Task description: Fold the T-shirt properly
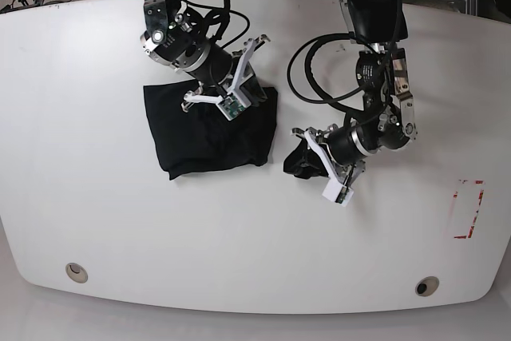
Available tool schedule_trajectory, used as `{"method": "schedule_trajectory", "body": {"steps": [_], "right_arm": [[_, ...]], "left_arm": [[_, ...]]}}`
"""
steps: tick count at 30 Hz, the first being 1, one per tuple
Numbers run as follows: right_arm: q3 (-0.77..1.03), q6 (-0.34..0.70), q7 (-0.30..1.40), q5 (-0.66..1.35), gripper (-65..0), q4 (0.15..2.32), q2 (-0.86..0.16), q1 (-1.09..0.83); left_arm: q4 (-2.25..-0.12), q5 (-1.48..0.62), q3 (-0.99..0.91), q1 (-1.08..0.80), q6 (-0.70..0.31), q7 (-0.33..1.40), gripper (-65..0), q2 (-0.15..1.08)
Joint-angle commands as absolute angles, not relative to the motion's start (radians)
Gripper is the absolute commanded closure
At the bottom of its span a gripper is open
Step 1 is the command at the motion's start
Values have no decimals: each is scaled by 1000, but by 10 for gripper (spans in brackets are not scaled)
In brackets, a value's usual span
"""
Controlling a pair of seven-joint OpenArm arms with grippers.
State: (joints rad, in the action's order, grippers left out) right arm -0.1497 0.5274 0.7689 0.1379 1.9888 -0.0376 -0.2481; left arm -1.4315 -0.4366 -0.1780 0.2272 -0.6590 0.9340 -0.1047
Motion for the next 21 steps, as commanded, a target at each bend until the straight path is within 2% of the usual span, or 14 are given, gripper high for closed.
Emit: {"method": "schedule_trajectory", "body": {"steps": [1,4,11,15,21], "right_arm": [[-145,529,745,148,-73,2018,-27,-239],[-140,527,745,143,-79,2018,-10,-231],[-44,519,745,147,-182,2018,-27,-159],[41,529,748,147,-171,2014,-33,-104],[74,530,748,148,-165,1952,-111,-10]], "left_arm": [[-1452,-461,-196,277,-664,911,-128,-73],[-1452,-463,-183,291,-667,912,-128,-39],[-1492,-464,-73,275,-698,993,-128,10],[-1564,-456,-5,214,-698,992,-128,10],[-1662,-456,116,140,-698,990,-128,10]]}}
